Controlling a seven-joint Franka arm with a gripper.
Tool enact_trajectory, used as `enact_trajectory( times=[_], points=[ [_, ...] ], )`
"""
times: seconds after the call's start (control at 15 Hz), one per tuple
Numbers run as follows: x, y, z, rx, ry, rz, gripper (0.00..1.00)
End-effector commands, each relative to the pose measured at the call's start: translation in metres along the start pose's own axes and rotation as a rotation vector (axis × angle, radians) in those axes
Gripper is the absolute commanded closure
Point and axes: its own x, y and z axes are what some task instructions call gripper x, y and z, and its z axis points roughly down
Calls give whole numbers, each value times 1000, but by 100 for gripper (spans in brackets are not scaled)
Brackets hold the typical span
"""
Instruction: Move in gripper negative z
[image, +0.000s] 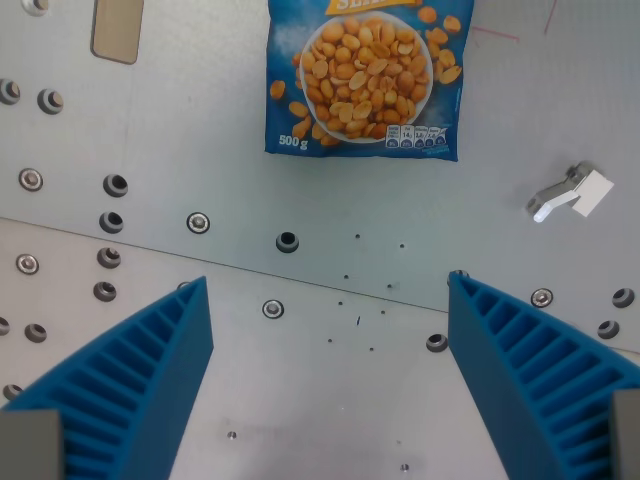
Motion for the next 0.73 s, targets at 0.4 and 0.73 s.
enact_trajectory(
  times=[0.4,0.73],
  points=[
    [-1,0,-33,-1,6,0,0],
    [-1,0,-58,-1,6,0,0]
  ],
)
